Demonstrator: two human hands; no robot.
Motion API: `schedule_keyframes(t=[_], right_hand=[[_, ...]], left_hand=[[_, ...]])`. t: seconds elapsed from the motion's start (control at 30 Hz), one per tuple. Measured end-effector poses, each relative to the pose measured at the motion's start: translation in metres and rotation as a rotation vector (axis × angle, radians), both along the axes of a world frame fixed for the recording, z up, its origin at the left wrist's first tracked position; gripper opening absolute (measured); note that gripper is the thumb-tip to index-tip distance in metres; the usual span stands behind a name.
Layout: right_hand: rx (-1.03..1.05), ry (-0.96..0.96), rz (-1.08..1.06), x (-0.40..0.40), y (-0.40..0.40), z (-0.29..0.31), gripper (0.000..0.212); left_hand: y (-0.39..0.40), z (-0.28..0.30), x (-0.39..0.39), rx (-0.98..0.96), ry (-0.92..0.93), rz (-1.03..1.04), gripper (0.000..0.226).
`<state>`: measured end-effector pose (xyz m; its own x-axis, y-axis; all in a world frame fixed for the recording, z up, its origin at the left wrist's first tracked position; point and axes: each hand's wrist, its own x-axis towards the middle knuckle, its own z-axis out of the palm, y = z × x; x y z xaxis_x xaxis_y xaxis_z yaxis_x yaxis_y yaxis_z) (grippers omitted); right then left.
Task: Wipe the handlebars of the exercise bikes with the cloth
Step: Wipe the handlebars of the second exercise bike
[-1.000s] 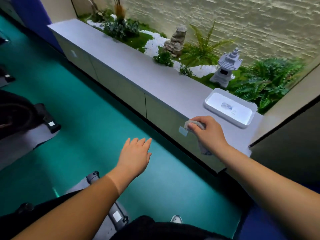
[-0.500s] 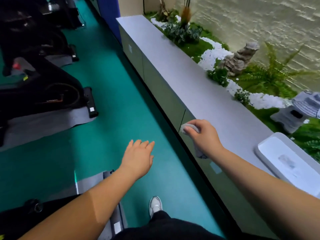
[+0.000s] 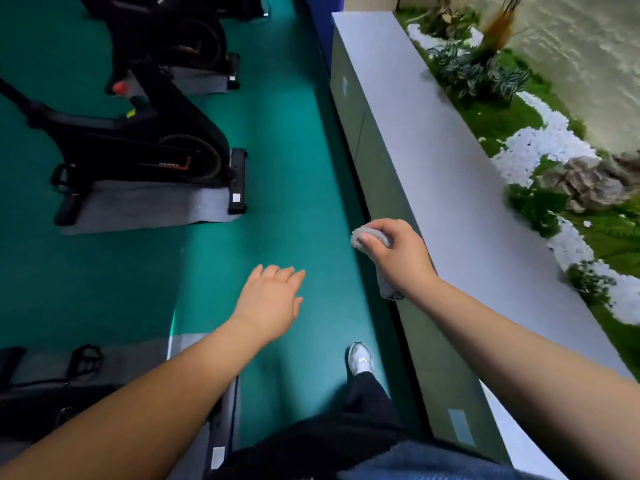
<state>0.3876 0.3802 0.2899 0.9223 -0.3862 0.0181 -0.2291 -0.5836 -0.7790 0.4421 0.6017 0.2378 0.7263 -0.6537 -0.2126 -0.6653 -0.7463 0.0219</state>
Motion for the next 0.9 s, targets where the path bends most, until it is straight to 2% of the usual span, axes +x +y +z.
schedule_keyframes(t=[0.23, 0.4, 0.7, 0.9], right_hand=[[0.017, -0.001, 0.245, 0.115, -0.046, 0.005, 0.011], [0.034, 0.041, 0.398, 0.189, -0.050, -0.002, 0.010], [0.029, 0.090, 0.674, 0.312, 0.034, -0.021, 0.004], [0.010, 0.126, 0.770, 0.391, 0.099, -0.022, 0.004]], left_hand=[[-0.035, -0.006, 0.059, -0.016, -0.009, 0.272, 0.055], [-0.039, -0.006, 0.094, -0.022, 0.022, 0.453, 0.055], [0.030, -0.012, 0.149, -0.002, 0.037, 0.776, 0.054], [0.081, -0.016, 0.201, 0.024, 0.079, 0.866, 0.056]])
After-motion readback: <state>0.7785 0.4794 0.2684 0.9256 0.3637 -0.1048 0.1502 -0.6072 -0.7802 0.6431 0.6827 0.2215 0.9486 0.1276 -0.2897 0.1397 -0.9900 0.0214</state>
